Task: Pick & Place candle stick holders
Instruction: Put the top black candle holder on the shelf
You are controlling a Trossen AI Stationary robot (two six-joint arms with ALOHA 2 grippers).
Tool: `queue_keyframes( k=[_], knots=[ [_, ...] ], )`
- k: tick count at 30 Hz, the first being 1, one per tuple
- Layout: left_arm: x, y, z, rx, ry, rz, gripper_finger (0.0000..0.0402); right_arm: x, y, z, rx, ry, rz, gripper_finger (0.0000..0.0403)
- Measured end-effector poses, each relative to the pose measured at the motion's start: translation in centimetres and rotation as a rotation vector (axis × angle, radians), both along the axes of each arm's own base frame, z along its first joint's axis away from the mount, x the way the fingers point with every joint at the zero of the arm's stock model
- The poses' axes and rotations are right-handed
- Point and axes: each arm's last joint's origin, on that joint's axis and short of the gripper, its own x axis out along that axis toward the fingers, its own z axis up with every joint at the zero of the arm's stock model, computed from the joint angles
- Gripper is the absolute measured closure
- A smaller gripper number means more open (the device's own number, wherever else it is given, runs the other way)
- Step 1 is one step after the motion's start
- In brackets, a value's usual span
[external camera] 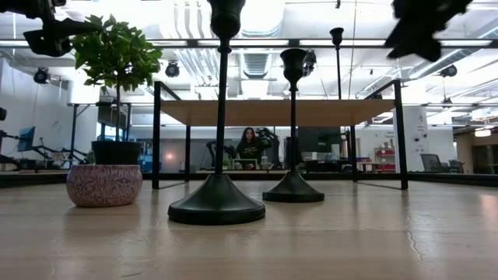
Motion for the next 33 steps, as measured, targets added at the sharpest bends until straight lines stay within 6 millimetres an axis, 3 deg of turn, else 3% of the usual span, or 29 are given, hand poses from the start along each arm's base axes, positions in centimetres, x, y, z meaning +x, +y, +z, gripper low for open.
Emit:
queue_keyframes(
  k=[8, 13, 23, 29, 33],
  knots=[
    [0.0, 0.0, 0.0, 0.000, 0.000, 0.000, 0.0161, -4.7, 4.1, 1.4, 0.148, -0.258, 0.120, 0.0278],
    [0.0, 0.0, 0.0, 0.000, 0.000, 0.000, 0.0161, -5.5, 4.9, 0.5, 0.191, -0.286, 0.235, 0.0287],
    [0.0, 0.0, 0.0, 0.000, 0.000, 0.000, 0.0161, -4.2, 5.3, -1.3, 0.163, -0.302, 0.544, 0.0318],
    [0.0, 0.0, 0.0, 0.000, 0.000, 0.000, 0.0161, -2.7, 5.5, 0.0, 0.053, -0.453, 0.741, 0.0334],
    [0.0, 0.0, 0.0, 0.000, 0.000, 0.000, 0.0161, -0.2, 5.7, 0.7, -0.047, -0.527, 0.867, 0.0342]
  ],
)
